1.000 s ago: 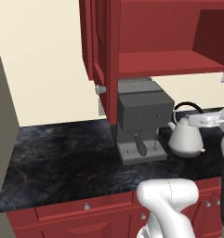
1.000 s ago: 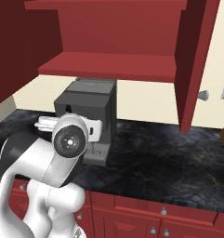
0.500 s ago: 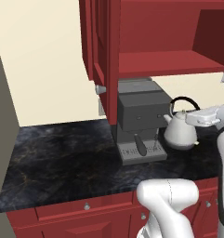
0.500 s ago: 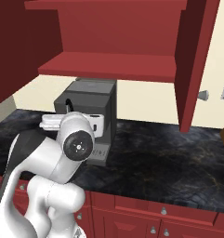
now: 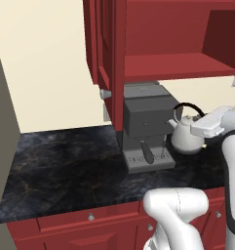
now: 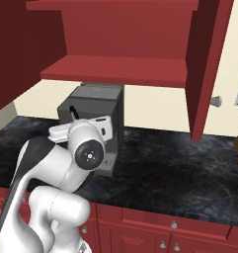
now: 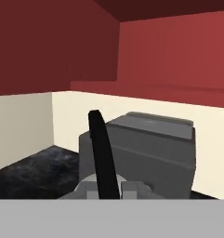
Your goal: Open the cabinet, pick the kettle from the cabinet, and place it in the sink.
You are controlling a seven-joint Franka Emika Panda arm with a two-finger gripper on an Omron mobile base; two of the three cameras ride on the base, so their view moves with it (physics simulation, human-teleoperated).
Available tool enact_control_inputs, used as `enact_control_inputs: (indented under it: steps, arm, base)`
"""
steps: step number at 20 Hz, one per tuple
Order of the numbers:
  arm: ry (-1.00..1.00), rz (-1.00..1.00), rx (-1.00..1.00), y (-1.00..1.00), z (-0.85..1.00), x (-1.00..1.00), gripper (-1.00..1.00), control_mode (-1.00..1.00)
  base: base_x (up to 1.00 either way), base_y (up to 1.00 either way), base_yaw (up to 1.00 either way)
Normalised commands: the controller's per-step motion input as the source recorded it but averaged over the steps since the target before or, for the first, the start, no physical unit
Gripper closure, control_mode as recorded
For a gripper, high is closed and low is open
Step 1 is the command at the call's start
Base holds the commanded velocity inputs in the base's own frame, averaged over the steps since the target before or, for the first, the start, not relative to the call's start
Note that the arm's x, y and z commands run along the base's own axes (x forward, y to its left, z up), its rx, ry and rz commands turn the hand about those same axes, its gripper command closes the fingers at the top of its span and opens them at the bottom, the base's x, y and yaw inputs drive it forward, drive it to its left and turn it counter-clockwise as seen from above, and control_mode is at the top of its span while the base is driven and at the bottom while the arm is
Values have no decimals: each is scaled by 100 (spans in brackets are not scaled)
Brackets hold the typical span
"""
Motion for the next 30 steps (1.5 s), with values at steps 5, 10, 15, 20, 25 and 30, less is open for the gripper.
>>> enact_control_inputs:
  steps: [5,10,15,20,25,30]
  arm:
    - [-4,6,-15,5,-27,7,100,-100]
    - [1,3,-1,3,-22,11,100,-100]
    - [3,4,2,1,-14,12,100,-100]
    - [0,4,3,1,-15,9,100,-100]
    - [0,2,1,2,-7,3,100,-100]
    - [0,0,0,0,0,0,100,-100]
  base:
    - [0,0,0]
    - [0,0,0]
    - [0,0,0]
    - [0,0,0]
    - [0,0,0]
    - [0,0,0]
